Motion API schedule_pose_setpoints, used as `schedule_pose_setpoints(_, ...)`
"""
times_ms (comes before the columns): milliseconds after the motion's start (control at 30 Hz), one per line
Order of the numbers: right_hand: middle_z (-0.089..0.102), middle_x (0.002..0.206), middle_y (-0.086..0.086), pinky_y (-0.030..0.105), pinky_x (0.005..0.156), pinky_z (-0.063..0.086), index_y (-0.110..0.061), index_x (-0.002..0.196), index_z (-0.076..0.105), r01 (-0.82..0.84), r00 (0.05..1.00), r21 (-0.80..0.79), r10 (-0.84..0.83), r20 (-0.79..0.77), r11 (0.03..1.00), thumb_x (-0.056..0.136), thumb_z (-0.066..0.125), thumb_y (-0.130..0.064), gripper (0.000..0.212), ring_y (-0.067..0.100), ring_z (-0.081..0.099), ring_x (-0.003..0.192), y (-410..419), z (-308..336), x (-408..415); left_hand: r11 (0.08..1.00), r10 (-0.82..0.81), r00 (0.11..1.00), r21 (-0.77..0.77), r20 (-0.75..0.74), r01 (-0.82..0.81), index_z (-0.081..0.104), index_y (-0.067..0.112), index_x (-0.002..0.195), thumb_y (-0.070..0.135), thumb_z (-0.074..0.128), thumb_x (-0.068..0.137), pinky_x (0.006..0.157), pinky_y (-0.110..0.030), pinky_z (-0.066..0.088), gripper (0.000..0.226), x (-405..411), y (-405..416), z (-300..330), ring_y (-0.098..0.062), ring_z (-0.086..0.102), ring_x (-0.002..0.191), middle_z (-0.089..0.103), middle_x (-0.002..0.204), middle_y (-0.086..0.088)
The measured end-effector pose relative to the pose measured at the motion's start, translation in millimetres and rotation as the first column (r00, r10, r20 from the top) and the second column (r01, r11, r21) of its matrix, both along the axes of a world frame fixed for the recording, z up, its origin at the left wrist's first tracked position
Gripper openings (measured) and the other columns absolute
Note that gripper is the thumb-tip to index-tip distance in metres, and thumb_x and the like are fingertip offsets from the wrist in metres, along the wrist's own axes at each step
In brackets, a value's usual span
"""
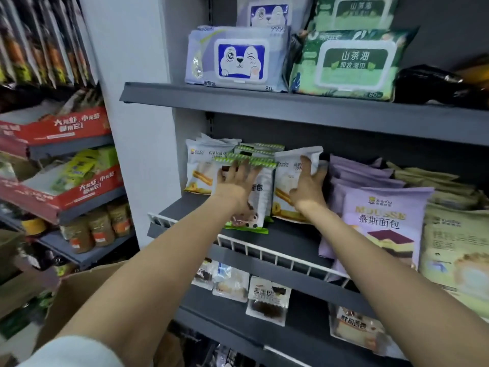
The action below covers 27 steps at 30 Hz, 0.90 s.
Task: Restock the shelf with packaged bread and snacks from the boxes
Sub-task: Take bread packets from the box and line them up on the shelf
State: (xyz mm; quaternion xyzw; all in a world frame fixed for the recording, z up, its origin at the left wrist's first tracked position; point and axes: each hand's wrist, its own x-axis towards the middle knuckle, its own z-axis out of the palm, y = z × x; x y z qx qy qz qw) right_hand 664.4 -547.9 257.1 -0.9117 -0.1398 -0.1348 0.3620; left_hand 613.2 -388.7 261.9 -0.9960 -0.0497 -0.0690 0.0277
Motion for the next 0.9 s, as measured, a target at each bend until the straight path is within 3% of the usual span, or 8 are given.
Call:
schedule_pose_setpoints(100,0.009,0.158,0.005,0.037,0.116,0.022,-0.025,0.151,0.007,0.153,0.987,0.174,-0.142,-0.076,0.973,0.094,0.048,-0.043,0.072,0.028,0.018,0.143,8,-10,13,1.000,-0.024,1.000,-0.017,-0.019,0.023,-0.017,0.035,0.147,0.043,0.074,0.073,0.115,-0.058,-0.002,0.117,10,9,-4,-0.029,-0.019,0.145,-0.020,0.157,-0.003)
schedule_pose_setpoints(167,0.023,0.156,0.010,0.028,0.109,0.029,-0.016,0.149,0.014,0.303,0.943,0.209,-0.324,0.072,0.930,0.096,0.046,-0.042,0.067,0.027,0.033,0.139,10,-13,14,0.998,-0.065,0.998,-0.022,-0.015,0.065,-0.017,0.034,0.147,0.043,0.075,0.072,0.114,-0.060,-0.002,0.119,12,12,-4,-0.028,-0.020,0.145,-0.020,0.157,-0.002)
schedule_pose_setpoints(300,0.052,0.125,0.037,0.046,0.087,0.052,-0.024,0.125,0.046,0.412,0.858,-0.272,-0.270,0.436,0.870,0.077,0.058,-0.008,0.052,0.047,0.057,0.113,11,-30,18,0.985,-0.167,0.985,-0.032,0.030,0.168,-0.011,0.037,0.148,0.039,0.076,0.071,0.113,-0.063,0.000,0.116,9,15,-6,-0.027,-0.014,0.146,-0.012,0.158,0.004)
schedule_pose_setpoints(400,0.014,0.152,0.031,0.044,0.115,0.023,-0.023,0.139,0.043,0.436,0.857,-0.474,-0.193,0.477,0.765,0.098,0.037,-0.012,0.043,0.042,0.019,0.142,11,-28,13,0.977,-0.206,0.977,-0.039,0.055,0.208,-0.007,0.037,0.148,0.037,0.076,0.072,0.113,-0.064,0.002,0.113,7,18,-8,-0.026,-0.012,0.146,-0.008,0.158,0.005)
schedule_pose_setpoints(467,-0.011,0.156,0.024,0.042,0.119,0.001,-0.014,0.146,0.029,0.359,0.898,-0.531,-0.128,0.421,0.767,0.103,0.025,-0.014,0.043,0.037,-0.006,0.146,9,-27,15,0.974,-0.222,0.973,-0.037,0.070,0.225,-0.004,0.036,0.149,0.037,0.076,0.071,0.113,-0.064,0.002,0.111,6,19,-9,-0.025,-0.012,0.146,-0.007,0.158,0.006)
schedule_pose_setpoints(600,-0.004,0.158,0.015,0.038,0.118,0.003,-0.003,0.148,0.011,0.174,0.971,-0.634,-0.023,0.239,0.754,0.099,0.025,-0.003,0.052,0.028,-0.002,0.147,13,-23,10,0.968,-0.247,0.966,-0.034,0.079,0.250,-0.001,0.034,0.150,0.035,0.076,0.071,0.113,-0.064,0.002,0.110,6,20,-12,-0.025,-0.013,0.146,-0.008,0.158,0.006)
schedule_pose_setpoints(733,-0.008,0.158,0.012,0.037,0.120,0.008,-0.005,0.150,0.003,0.001,0.998,-0.542,0.030,0.048,0.840,0.091,0.044,0.005,0.073,0.026,-0.008,0.147,14,-21,9,0.958,-0.280,0.958,-0.048,0.069,0.283,0.005,0.032,0.150,0.029,0.076,0.073,0.113,-0.060,0.001,0.105,3,21,-13,-0.023,-0.015,0.146,-0.011,0.158,0.007)
schedule_pose_setpoints(900,0.022,0.151,0.005,0.049,0.111,0.030,-0.019,0.143,0.032,-0.121,0.986,-0.235,0.144,0.084,0.964,0.087,0.046,0.000,0.061,0.023,0.022,0.141,24,-1,-20,0.953,-0.249,0.933,-0.107,0.260,0.284,0.044,0.015,0.137,0.008,0.064,0.081,0.113,-0.046,0.026,0.060,-10,31,-8,-0.029,0.016,0.143,0.016,0.156,-0.007)
